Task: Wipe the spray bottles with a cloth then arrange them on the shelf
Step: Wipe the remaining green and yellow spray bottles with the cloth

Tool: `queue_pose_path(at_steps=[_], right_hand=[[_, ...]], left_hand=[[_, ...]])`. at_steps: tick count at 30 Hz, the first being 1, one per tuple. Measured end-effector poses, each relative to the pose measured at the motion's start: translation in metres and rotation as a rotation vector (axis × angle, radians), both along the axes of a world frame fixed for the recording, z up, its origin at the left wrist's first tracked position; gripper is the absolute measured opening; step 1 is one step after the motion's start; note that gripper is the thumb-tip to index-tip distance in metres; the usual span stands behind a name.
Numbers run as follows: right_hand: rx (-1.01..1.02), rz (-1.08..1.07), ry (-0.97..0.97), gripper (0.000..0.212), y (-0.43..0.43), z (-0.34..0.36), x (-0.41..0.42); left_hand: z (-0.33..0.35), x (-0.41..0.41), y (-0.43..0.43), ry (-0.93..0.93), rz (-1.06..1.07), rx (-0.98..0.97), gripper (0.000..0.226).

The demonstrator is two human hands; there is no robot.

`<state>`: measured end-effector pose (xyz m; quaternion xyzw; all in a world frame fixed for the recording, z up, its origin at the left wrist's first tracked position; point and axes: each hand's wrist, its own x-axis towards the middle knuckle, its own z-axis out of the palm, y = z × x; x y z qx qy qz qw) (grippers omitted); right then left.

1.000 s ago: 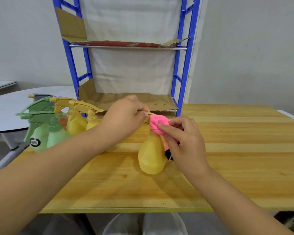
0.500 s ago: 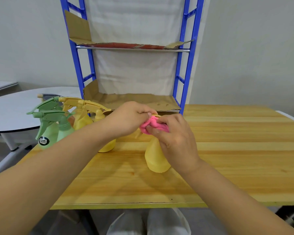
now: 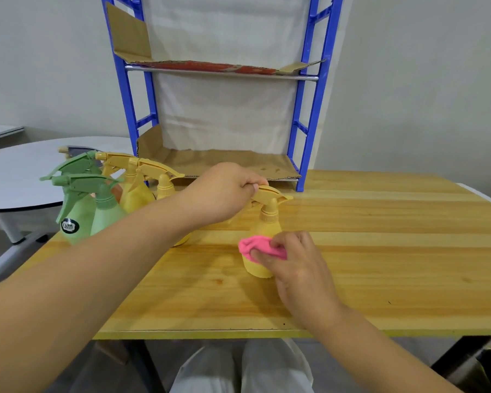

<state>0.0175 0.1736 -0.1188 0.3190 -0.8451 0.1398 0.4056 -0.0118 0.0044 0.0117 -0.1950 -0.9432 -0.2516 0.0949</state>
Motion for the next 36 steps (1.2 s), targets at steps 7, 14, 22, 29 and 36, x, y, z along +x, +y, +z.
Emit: queue_pose_path(at_steps=[7, 14, 22, 29, 36], right_hand=[[0.153, 0.013, -0.207, 0.042, 0.015, -0.008, 0.006], [-0.341, 0.036, -0.195, 0.038, 0.027, 0.041, -0.013], [-0.232, 0.098, -0.228, 0.039, 0.019, 0.024, -0.031], [-0.111, 0.116, -0.311, 0.038, 0.024, 0.0, -0.025], [-0.385, 0.151, -0.238, 0.027, 0.007, 0.036, -0.043]], left_hand=[[0.001, -0.003, 0.002, 0.072, 0.006, -0.145, 0.036], [0.007, -0.008, 0.021, 0.204, -0.019, -0.442, 0.044], [-0.003, -0.02, 0.019, 0.108, -0.091, -0.254, 0.04], [-0.005, -0.028, 0.01, 0.117, -0.089, -0.243, 0.023], [-0.004, -0.03, 0.01, 0.077, -0.156, -0.254, 0.019]])
